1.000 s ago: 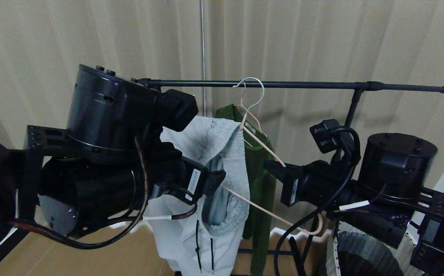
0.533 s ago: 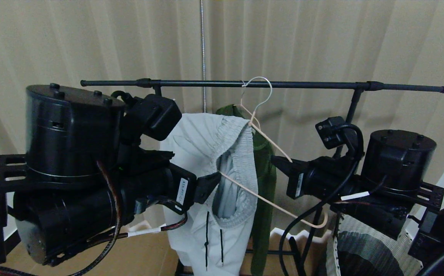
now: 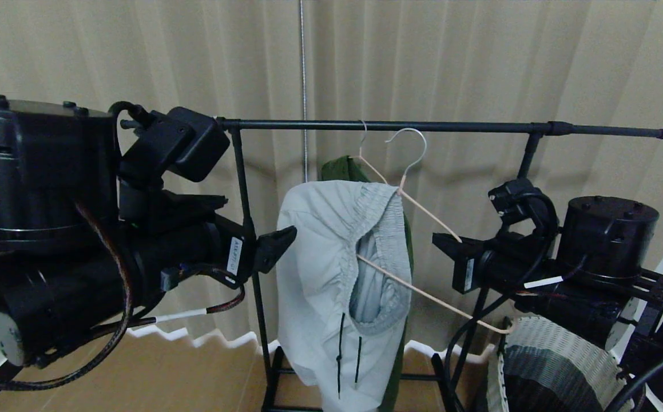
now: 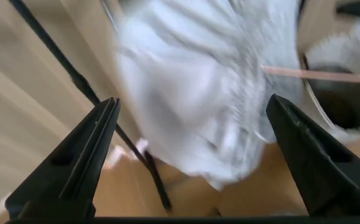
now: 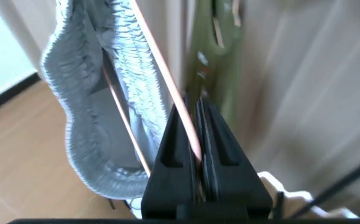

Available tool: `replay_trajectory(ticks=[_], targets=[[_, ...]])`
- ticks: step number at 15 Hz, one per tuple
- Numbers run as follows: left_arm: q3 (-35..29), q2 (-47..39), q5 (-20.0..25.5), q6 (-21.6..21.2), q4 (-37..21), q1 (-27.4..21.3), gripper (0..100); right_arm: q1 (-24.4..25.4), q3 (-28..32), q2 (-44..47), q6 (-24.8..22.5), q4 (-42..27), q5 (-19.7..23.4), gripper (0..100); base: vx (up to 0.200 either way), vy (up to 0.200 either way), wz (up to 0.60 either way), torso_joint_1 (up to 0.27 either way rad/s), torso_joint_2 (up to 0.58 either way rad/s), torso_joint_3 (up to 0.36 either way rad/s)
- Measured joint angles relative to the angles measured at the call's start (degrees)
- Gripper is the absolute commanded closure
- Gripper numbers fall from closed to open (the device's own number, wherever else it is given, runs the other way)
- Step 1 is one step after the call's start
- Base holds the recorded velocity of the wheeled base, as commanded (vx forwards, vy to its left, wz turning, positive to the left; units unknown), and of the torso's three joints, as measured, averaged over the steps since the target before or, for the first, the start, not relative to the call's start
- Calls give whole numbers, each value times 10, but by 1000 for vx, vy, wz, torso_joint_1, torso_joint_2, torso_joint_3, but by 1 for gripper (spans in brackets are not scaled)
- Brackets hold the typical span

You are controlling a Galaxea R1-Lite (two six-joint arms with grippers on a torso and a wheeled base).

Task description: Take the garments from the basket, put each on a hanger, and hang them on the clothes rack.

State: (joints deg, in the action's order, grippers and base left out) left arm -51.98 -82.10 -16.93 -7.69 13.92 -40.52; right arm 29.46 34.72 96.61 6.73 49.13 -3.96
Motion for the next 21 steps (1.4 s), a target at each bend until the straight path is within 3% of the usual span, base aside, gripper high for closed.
replay_trajectory(ticks=[3,5,9,13,15,17,21], targets=[[0,2,1,-87,49,29,0,-7,-10,-2,-4,0,1,100,0,0,0,0,0,0],[0,2,1,-116,52,43,0,-8,-10,-2,-15,1,2,100,0,0,0,0,0,0],[0,-8,3,-124,66,68,0,-23,-12,-12,-56,-6,15,100,0,0,0,0,0,0],[0,-32,4,-125,98,76,0,-44,-40,-42,-91,-8,84,100,0,0,0,0,0,0],[0,-42,30,-130,99,75,0,-51,-53,-57,-93,-7,140,100,0,0,0,0,0,0],[9,-47,84,-156,99,75,0,-56,-61,-62,-93,-7,181,100,0,0,0,0,0,0],[22,-53,200,-268,99,75,0,-56,-57,-46,-93,0,225,100,0,0,0,0,0,0]])
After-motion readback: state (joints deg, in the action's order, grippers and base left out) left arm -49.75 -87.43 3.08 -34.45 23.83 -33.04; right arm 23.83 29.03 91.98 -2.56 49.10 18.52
